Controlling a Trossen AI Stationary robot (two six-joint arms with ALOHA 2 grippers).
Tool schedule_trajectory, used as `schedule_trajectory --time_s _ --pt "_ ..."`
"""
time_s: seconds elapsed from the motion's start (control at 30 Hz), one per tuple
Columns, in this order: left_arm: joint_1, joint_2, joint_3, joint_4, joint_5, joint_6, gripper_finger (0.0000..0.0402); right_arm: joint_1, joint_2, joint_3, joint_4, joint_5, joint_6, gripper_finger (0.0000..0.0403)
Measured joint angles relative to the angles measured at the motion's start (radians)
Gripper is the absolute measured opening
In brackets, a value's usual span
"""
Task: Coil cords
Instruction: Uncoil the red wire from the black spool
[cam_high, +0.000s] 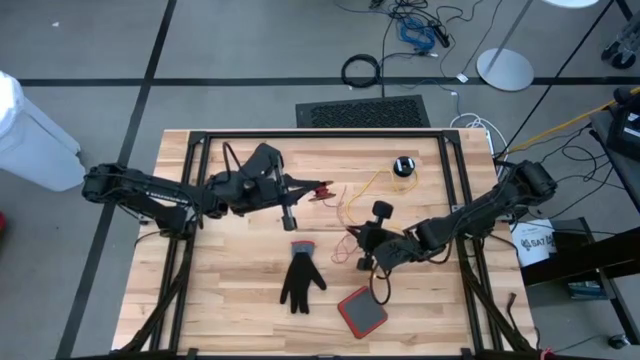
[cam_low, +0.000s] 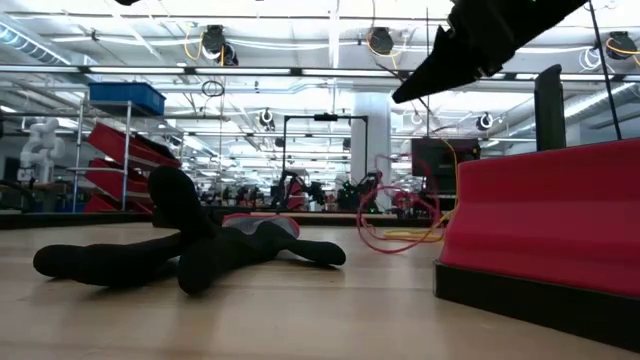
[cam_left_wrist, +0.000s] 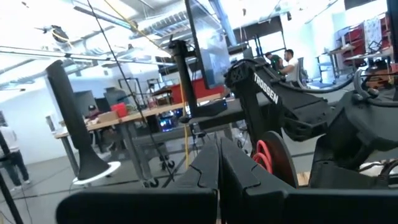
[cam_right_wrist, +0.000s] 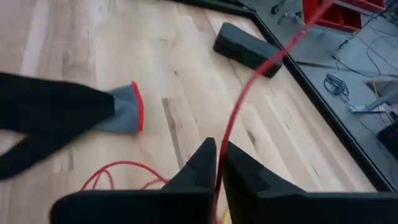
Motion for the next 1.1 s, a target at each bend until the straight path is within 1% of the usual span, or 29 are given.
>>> schedule_trajectory --time_s 0.1,0.3,0.37,0.47,0.53,0.67,0.8,0.93,1.0,1.1 --pt "0.000 0.000 0.000 -0.002 0.000 0.008 0.0000 0.013 -0.004 0.000 0.014 0.000 -0.010 0.0041" --pt "0.000 0.000 0.001 -0.006 0.000 0.009 0.0000 0.070 -0.043 0.000 -0.010 0.001 0.024 0.0117" --pt "0.000 0.000 0.001 -0.021 0.000 0.010 0.0000 0.098 -0.061 0.000 -0.025 0.033 0.034 0.0138" --pt "0.000 0.000 0.001 -0.039 0.000 0.010 0.0000 0.133 -0.083 0.000 -0.010 0.113 0.021 0.0159" --pt "0.000 0.000 0.001 -0.040 0.000 0.010 0.0000 0.139 -0.087 0.000 0.040 0.148 -0.015 0.0165" --pt "0.000 0.000 0.001 -0.039 0.000 0.010 0.0000 0.105 -0.076 0.001 0.144 0.147 -0.123 0.0164" --pt "0.000 0.000 0.001 -0.040 0.000 0.008 0.0000 0.057 -0.070 0.000 0.266 0.080 -0.239 0.0160" --pt "0.000 0.000 0.001 -0.054 0.001 0.008 0.0000 0.030 -0.066 0.000 0.399 0.061 -0.365 0.0160" --pt "0.000 0.000 0.001 -0.064 0.001 0.008 0.0000 0.006 -0.064 0.000 0.444 0.008 -0.396 0.0160" --pt "0.000 0.000 0.001 -0.063 0.004 0.008 0.0000 -0.041 -0.055 0.001 0.490 -0.113 -0.393 0.0160"
